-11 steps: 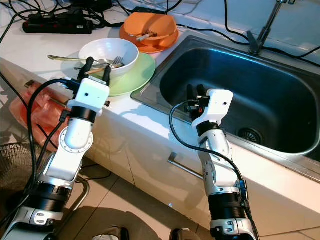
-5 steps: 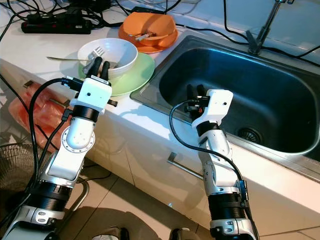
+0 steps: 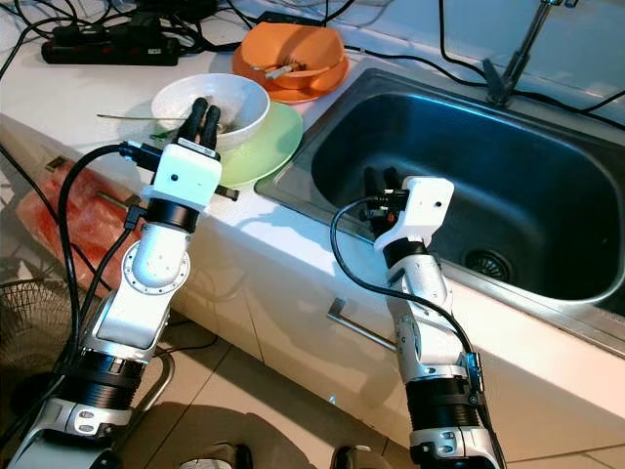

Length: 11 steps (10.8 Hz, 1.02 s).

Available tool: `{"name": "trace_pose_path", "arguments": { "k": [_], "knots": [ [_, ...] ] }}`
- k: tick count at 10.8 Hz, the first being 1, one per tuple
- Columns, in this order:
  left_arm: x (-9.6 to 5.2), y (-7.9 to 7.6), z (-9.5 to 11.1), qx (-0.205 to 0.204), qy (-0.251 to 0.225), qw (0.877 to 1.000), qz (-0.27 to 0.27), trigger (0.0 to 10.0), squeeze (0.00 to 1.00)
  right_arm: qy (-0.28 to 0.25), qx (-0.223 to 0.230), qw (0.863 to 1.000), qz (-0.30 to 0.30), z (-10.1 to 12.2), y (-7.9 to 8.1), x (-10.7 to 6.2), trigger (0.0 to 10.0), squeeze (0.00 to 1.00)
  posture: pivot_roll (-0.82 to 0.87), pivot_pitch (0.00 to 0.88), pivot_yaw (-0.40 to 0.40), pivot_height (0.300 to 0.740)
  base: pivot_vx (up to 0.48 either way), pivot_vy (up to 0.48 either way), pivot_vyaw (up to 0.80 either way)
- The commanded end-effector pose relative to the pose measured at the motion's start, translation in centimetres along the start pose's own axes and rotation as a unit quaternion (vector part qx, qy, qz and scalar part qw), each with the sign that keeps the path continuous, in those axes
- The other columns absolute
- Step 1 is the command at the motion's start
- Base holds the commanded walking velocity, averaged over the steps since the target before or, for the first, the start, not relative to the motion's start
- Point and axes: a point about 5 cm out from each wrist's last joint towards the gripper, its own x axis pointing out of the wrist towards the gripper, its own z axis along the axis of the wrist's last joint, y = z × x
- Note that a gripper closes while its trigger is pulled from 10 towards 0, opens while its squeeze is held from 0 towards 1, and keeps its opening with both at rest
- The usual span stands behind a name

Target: Kitchen organization

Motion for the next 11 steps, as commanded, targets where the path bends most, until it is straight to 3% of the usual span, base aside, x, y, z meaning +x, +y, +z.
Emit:
{"name": "trace_pose_path", "arguments": {
  "k": [1, 3, 5, 7, 8, 10, 11],
  "knots": [
    [0.3, -0.2, 1.0, -0.008, -0.025, 1.0, -0.006, 10.0, 0.0, -0.01, 0.001, 1.0, -0.004, 0.4, -0.1, 0.2, 10.0, 0.0, 0.05, 0.099, -0.015, 0.74, 0.0, 0.0, 0.0],
    [0.8, -0.7, 2.5, -0.031, -0.057, 0.998, -0.019, 10.0, 0.0, -0.01, 0.0, 1.0, -0.004, 0.3, -0.1, 0.2, 10.0, 0.0, 0.05, 0.098, -0.015, 0.74, 0.0, 0.0, 0.0],
    [2.0, -0.4, 5.4, -0.059, -0.112, 0.992, -0.026, 10.0, 0.0, -0.008, -0.006, 1.0, -0.004, 0.3, -0.1, 0.2, 10.0, 0.0, 0.05, 0.101, -0.015, 0.74, 0.0, 0.0, 0.0],
    [3.1, -1.0, 8.1, -0.124, -0.151, 0.979, -0.06, 10.0, 0.0, -0.011, -0.006, 1.0, -0.006, 0.3, -0.2, 0.3, 10.0, 0.0, 0.06, 0.1, -0.014, 0.74, 0.0, 0.0, 0.0],
    [3.2, -2.3, 8.4, -0.217, -0.126, 0.963, -0.093, 10.0, 0.0, -0.012, -0.024, 1.0, -0.009, 0.3, -0.3, 0.4, 10.0, 0.0, 0.06, 0.099, -0.014, 0.74, 0.0, 0.0, 0.0],
    [3.2, -3.6, 8.2, -0.261, -0.101, 0.952, -0.128, 10.0, 0.0, -0.021, -0.079, 0.996, -0.018, 0.8, -0.7, 0.5, 10.0, 0.0, 0.04, 0.097, -0.01, 0.74, 0.0, 0.0, 0.0],
    [3.2, -4.0, 8.1, -0.289, -0.092, 0.943, -0.134, 10.0, 0.0, -0.038, -0.136, 0.99, -0.011, 1.6, -0.9, 0.7, 10.0, 0.0, 0.04, 0.097, -0.009, 0.74, 0.0, 0.0, 0.0]
  ]
}}
